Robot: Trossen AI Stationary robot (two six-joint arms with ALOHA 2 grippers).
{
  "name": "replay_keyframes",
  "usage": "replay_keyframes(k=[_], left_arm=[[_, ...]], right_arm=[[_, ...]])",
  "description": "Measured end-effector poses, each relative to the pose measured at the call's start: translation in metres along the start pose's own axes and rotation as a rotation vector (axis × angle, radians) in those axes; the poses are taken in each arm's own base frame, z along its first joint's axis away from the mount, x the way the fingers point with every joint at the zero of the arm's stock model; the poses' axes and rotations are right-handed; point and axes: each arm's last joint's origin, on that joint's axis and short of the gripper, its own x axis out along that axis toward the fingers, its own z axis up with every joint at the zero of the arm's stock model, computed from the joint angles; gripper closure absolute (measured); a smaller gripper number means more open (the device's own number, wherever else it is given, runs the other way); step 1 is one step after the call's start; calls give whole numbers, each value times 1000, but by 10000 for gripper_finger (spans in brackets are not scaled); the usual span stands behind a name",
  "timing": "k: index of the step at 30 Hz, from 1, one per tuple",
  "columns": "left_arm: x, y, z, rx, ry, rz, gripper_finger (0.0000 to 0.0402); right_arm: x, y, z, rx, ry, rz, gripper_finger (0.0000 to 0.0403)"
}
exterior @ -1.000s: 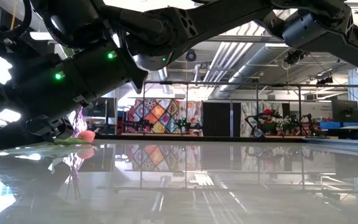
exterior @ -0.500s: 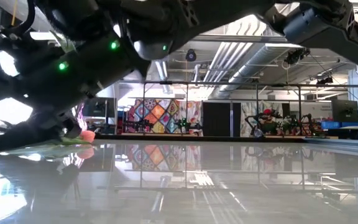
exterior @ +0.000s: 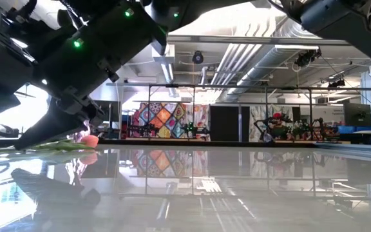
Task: Sort flowers into vase by color
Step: Put the pink flower into the blue glass vase
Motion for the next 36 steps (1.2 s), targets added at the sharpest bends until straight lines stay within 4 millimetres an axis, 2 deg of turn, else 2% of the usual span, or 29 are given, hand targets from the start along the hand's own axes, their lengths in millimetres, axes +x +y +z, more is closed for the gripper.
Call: replay_keyframes(k=[20,25,36], left_arm=[[0,-1,0,-6,0,-6,172],[0,-1,0,-22,5,-7,172],[0,-1,-1,-44,25,-9,172]], right_arm=[[0,2,-3,7,25,-4,16],[-1,2,0,35,-25,-76,16],[-1,6,1,37,-45,-71,16]])
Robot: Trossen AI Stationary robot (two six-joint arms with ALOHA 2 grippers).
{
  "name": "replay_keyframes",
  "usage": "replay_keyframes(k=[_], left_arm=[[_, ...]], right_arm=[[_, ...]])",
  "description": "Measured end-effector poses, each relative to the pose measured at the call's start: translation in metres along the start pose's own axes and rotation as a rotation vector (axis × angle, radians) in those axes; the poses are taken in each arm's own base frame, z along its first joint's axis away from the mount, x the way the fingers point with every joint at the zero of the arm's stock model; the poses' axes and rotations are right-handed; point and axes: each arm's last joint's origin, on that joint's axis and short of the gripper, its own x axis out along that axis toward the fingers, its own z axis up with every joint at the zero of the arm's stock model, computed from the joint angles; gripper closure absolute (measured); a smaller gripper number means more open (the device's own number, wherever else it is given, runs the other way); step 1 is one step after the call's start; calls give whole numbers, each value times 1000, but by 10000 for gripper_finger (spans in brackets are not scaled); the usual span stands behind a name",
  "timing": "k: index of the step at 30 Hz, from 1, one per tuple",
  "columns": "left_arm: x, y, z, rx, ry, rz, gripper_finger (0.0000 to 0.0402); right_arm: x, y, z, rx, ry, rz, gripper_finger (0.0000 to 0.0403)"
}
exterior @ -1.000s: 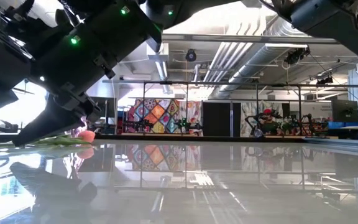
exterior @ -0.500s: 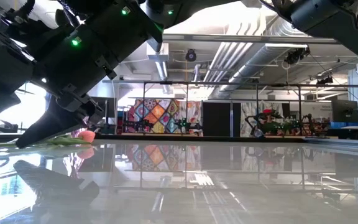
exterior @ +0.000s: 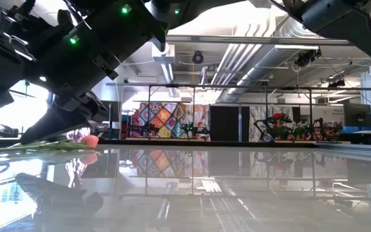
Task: Sort flowers into vase by color
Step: Put the pink flower into the blue glass vase
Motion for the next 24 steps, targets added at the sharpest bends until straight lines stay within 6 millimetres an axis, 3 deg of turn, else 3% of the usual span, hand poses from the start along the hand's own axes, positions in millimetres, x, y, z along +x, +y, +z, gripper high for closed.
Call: replay_keyframes(k=[15,24], left_arm=[[-1,0,-1,-21,57,-2,172],[-1,0,-2,-21,69,-8,172]], right_arm=[[-18,25,10,-53,-94,-31,16],[-17,23,5,-53,-52,-68,16]])
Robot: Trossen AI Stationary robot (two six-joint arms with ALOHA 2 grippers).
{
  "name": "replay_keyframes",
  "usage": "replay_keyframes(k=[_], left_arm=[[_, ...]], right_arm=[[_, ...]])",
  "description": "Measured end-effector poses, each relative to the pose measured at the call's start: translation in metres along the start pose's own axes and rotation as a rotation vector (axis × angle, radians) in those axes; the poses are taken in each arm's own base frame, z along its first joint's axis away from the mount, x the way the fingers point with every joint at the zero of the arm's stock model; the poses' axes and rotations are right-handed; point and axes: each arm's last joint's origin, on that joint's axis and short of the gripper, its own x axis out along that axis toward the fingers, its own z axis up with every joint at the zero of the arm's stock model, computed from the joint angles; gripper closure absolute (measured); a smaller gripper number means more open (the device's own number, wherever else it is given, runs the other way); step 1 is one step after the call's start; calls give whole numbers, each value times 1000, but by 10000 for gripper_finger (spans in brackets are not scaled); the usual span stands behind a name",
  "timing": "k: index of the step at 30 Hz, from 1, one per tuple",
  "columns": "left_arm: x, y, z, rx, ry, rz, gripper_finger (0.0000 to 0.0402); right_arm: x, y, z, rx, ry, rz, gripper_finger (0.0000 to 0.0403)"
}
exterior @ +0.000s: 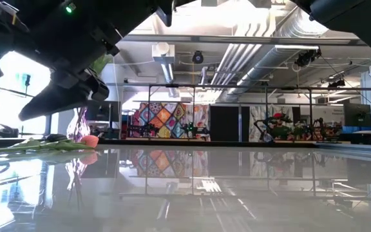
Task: Sort flowers into vase by color
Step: Put the pink flower into the blue glass vase
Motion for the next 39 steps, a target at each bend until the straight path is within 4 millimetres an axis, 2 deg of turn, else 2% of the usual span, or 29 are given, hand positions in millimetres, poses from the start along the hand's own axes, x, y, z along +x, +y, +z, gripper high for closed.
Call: replay_keyframes(k=[9,15,30,36,39], left_arm=[[2,0,2,12,-56,7,172],[6,1,10,36,-82,35,172],[14,7,30,65,-217,128,172],[17,9,35,62,-210,148,172],[15,9,35,49,-180,130,172]], right_arm=[[-1,2,-2,-1,9,-1,16],[-3,0,-8,2,81,-43,16],[-35,-2,10,-30,102,-156,16],[-35,-1,6,-10,114,-164,16],[-30,-9,3,44,107,-204,16]])
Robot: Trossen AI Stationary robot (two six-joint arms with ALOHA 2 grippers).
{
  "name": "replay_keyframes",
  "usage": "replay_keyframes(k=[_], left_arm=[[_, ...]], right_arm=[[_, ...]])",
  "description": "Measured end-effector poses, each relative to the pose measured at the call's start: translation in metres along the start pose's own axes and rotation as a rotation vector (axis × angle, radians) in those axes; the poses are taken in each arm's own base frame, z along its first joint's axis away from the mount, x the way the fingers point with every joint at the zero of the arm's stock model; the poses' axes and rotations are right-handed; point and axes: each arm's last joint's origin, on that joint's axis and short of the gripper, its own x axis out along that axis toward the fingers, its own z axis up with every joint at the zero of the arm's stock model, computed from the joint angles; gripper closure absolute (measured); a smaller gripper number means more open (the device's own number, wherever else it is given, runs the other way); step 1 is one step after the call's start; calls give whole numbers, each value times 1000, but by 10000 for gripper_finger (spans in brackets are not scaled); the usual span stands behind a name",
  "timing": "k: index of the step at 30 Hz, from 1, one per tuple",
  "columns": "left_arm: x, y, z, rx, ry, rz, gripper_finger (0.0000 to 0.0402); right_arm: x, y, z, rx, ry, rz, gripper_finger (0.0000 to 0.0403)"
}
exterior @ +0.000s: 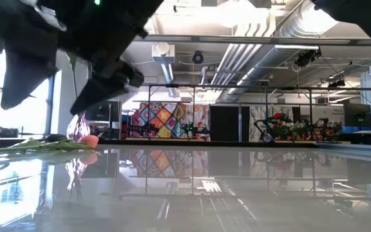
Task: Sort flowers into vase by color
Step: Put the pink flower into the blue glass vase
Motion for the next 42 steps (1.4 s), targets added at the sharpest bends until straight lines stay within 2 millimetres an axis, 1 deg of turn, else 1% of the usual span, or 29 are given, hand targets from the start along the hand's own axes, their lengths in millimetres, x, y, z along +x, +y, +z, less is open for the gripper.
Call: replay_keyframes(k=[2,4,7,12,16,18,20,23,25,28,32,37,39,41,42], left_arm=[[-3,-1,2,-12,19,-20,172],[-8,-1,5,-25,20,-40,172],[-14,-2,11,-28,8,-64,172],[-21,-1,17,11,-1,-64,172],[-24,1,19,27,-9,-45,172],[-24,1,19,27,-10,-44,172],[-24,1,19,22,-12,-44,172],[-24,1,19,20,-12,-44,172],[-24,1,19,19,-12,-43,172],[-24,1,19,19,-2,-47,172],[-24,1,19,18,0,-48,172],[-24,1,19,34,0,-48,172],[-23,1,19,38,1,-46,172],[-23,1,20,39,1,-45,172],[-23,1,20,39,1,-46,172]], right_arm=[[8,-9,5,70,-26,-14,16],[16,-22,15,150,-65,-6,16],[32,-43,23,284,-89,31,16],[62,-87,26,449,-67,-5,18],[84,-121,27,541,-84,-30,39],[90,-137,29,587,-83,-26,54],[95,-148,32,627,-91,-5,71],[103,-157,28,668,-71,27,98],[105,-160,29,691,-59,55,117],[107,-157,26,700,-49,69,152],[107,-152,25,712,-49,70,209],[109,-153,26,729,-81,81,288],[114,-156,26,723,-103,95,315],[122,-164,22,726,-89,96,338],[124,-168,22,735,-101,100,348]])
